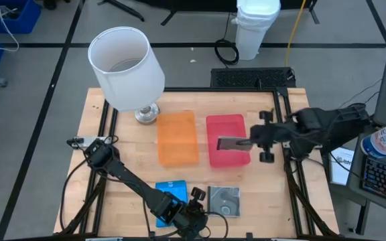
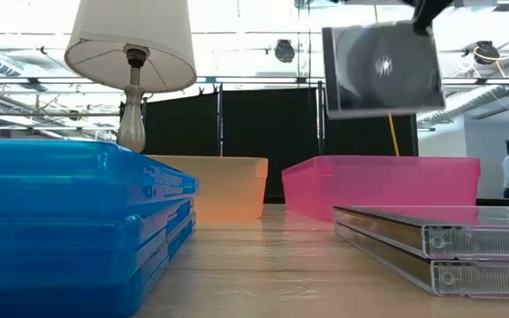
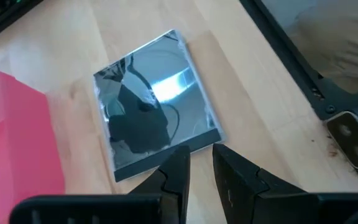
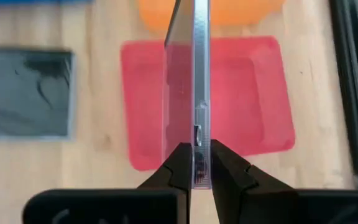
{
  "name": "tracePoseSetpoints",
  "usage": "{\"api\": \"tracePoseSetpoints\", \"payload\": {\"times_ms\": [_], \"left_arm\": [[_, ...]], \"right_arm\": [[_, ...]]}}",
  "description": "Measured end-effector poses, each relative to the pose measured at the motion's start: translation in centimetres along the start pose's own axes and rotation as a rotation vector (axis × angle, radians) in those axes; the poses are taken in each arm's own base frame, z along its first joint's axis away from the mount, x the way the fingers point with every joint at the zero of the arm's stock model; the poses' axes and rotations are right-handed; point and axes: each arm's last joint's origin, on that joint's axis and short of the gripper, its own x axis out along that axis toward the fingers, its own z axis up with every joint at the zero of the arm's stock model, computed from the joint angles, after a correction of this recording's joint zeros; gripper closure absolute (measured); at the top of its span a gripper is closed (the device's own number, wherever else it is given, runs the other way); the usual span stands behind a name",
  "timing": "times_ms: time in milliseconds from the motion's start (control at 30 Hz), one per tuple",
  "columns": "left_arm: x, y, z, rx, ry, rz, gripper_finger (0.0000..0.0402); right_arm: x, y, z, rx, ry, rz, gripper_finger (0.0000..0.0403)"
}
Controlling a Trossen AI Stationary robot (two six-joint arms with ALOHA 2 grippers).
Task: Pick & place jewel cases by type
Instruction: Put the black CD case into the pink bin
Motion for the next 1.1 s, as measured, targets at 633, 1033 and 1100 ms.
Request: {"api": "tracePoseSetpoints", "payload": {"times_ms": [633,1033,1100], "left_arm": [[0.2,0.7,-0.3,0.008,0.032,0.009,0.0325],[0.2,0.7,-0.3,0.031,0.031,0.01,0.0325],[0.2,0.7,-0.3,0.031,0.031,0.01,0.0325]], "right_arm": [[8.6,-6.8,3.0,0.087,0.165,0.119,0.0377],[13.7,-6.9,-0.2,0.245,0.196,0.268,0.0376],[14.2,-7.0,-0.6,0.247,0.206,0.268,0.0377]]}}
